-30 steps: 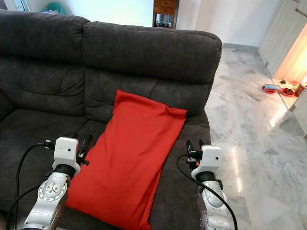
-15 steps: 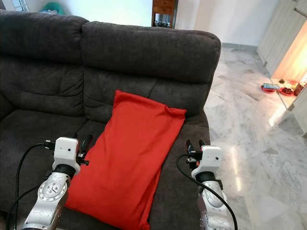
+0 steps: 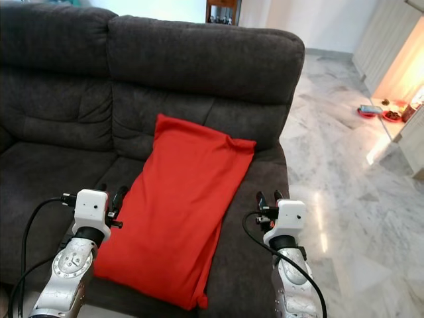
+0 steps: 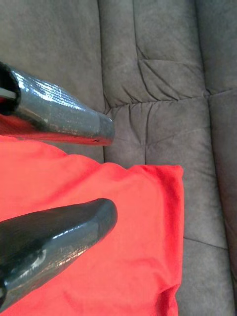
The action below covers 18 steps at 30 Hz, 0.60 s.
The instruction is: Move the pillow to the sofa from floor
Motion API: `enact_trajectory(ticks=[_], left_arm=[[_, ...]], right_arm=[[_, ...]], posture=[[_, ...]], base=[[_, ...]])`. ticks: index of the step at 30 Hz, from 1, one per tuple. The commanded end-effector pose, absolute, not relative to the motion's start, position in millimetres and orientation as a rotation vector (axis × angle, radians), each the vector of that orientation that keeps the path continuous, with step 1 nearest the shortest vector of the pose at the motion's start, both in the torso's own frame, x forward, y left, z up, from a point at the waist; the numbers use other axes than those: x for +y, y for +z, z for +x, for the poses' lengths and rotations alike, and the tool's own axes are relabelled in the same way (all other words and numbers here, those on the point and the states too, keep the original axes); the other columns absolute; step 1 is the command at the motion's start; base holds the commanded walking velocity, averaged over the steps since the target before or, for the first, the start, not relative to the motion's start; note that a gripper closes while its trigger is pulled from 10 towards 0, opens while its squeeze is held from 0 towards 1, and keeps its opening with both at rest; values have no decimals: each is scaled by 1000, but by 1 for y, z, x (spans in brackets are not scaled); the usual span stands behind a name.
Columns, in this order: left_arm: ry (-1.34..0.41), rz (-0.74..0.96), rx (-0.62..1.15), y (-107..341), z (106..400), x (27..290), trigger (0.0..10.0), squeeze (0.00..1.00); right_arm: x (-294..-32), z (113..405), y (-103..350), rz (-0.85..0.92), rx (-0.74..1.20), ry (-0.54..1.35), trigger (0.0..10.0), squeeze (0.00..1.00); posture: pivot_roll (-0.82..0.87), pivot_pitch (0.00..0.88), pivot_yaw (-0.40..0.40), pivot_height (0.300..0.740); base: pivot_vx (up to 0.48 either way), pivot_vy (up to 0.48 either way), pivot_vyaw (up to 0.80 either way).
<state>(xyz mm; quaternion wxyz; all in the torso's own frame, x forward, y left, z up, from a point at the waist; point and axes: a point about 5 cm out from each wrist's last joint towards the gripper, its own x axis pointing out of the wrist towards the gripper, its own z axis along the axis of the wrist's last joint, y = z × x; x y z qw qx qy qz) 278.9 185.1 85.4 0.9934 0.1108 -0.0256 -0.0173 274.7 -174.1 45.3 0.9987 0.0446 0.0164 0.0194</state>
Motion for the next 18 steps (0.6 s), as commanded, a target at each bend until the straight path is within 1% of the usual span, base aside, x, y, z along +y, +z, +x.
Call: enact_trajectory(ticks=[1,10,18], left_arm=[[-46,228,-54,86,280,183,10000,0],[-49,228,-52,84,279,182,10000,0],[-49,229,-52,83,278,182,10000,0]], right_arm=[[-177,274,48,86,25,30,10000,0],[-176,274,46,87,30,35,10000,0],[-176,274,46,85,34,37,10000,0]], posture=[[88,32,-72,740],[92,6,-73,740],[94,0,-76,740]], base=[[-285,0,0],[-287,0,0],[-289,0,0]])
